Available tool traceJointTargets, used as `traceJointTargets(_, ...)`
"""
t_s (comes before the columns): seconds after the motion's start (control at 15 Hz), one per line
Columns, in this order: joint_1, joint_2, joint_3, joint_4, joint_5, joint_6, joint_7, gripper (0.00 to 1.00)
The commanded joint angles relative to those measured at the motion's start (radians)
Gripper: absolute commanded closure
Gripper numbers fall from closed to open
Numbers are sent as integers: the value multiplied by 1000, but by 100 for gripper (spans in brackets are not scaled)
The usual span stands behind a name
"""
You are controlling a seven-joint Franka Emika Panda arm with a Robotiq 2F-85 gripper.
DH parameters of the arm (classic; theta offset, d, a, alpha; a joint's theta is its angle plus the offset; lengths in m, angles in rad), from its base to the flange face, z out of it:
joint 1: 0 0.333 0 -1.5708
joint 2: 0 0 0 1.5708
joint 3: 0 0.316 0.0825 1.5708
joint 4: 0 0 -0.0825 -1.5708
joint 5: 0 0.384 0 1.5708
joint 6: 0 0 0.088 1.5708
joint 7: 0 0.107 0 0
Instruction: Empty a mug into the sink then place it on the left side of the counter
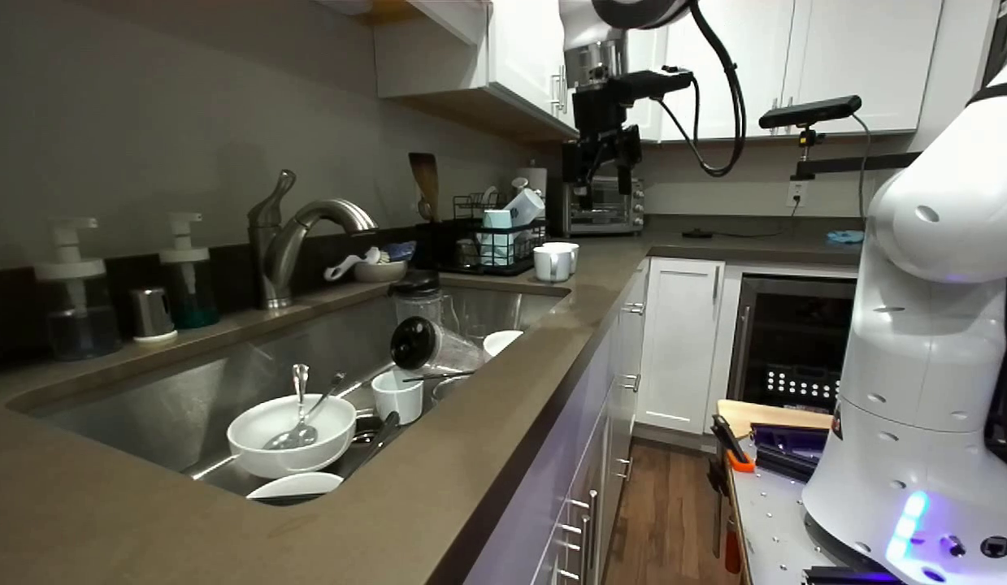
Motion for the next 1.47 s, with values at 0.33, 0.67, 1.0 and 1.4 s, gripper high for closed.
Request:
traceJointTargets(0.33, -65, 357, -130, 251, 100, -1, 233, 0)
traceJointTargets(0.67, -51, 524, -200, 390, 226, 14, 339, 0)
traceJointTargets(1.0, -39, 641, -232, 473, 242, 116, 365, 0)
traceJointTargets(1.4, -34, 708, -260, 487, 233, 276, 380, 0)
